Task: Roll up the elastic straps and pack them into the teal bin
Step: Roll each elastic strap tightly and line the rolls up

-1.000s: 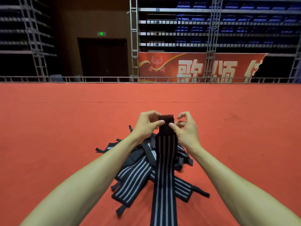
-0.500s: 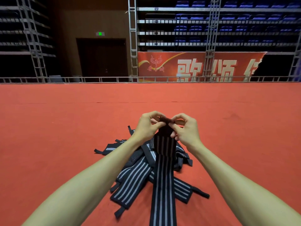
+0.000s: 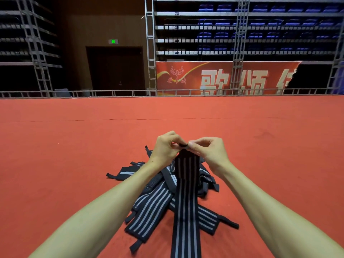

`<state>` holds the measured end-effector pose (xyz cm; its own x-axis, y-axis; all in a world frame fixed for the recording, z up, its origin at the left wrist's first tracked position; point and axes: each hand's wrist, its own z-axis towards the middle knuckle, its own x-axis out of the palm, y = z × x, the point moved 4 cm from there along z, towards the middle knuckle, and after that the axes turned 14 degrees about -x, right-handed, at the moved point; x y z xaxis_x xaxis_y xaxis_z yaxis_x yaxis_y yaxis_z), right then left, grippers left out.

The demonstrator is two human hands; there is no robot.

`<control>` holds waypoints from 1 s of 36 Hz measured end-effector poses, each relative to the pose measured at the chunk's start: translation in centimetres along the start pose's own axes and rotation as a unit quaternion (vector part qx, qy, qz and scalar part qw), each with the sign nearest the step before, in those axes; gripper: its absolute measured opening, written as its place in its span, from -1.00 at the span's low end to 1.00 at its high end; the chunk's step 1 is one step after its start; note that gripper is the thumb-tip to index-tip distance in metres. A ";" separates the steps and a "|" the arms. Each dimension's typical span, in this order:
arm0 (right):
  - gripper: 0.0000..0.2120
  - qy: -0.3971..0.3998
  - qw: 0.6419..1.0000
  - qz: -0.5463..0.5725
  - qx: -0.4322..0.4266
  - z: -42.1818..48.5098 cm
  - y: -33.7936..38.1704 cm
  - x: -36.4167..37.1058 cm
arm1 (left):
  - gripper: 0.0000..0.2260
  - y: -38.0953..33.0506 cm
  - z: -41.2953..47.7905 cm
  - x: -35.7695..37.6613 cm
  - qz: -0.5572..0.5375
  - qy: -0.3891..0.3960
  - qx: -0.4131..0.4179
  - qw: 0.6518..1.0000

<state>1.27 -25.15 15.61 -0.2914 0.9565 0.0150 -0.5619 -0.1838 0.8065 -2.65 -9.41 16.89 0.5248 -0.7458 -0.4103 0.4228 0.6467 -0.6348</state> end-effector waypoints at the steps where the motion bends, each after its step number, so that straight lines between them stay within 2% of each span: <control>1: -0.92 0.000 1.000 -0.024 -0.002 0.1 -0.1 -0.1 | -0.92 0.1 0.0 0.1 0.002 0.003 0.001 1.000; 7: -0.84 -0.014 0.999 -0.050 0.002 0.2 0.1 -0.3 | -0.89 0.2 -0.2 0.2 -0.014 0.014 -0.005 1.000; 11: -0.87 -0.024 0.997 -0.069 0.000 0.3 0.0 -0.6 | -0.86 0.3 -0.6 0.3 -0.055 0.049 -0.037 0.997; 15: -0.86 -0.016 0.997 -0.077 -0.006 0.1 -0.1 -0.6 | -0.95 0.4 -0.7 0.2 -0.062 0.069 -0.083 0.992; 18: -0.89 -0.014 0.997 -0.072 -0.016 0.0 -0.1 -0.5 | -0.91 0.6 -0.5 0.6 -0.071 0.098 -0.138 0.983; 21: -0.87 -0.013 0.998 -0.064 -0.026 0.0 0.0 -0.5 | -0.87 0.6 -0.5 0.9 -0.065 0.124 -0.149 0.979; 26: -0.88 -0.023 0.997 -0.065 -0.030 0.1 -0.1 -0.5 | -0.93 0.1 -0.8 0.9 -0.156 0.092 -0.213 0.960; 29: -0.90 -0.025 0.997 -0.067 -0.030 0.0 -0.3 -0.4 | -0.89 0.0 -1.0 1.1 -0.198 0.085 -0.256 0.942; 36: -0.81 -0.023 0.997 -0.064 -0.024 -0.4 -0.6 -0.5 | -0.91 0.5 -1.0 1.1 -0.148 0.106 -0.249 0.951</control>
<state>1.47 -25.61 14.88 -0.1796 0.9821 -0.0573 -0.6292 -0.0699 0.7741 -2.59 -10.03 15.51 0.2545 -0.9328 -0.2551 0.0979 0.2873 -0.9528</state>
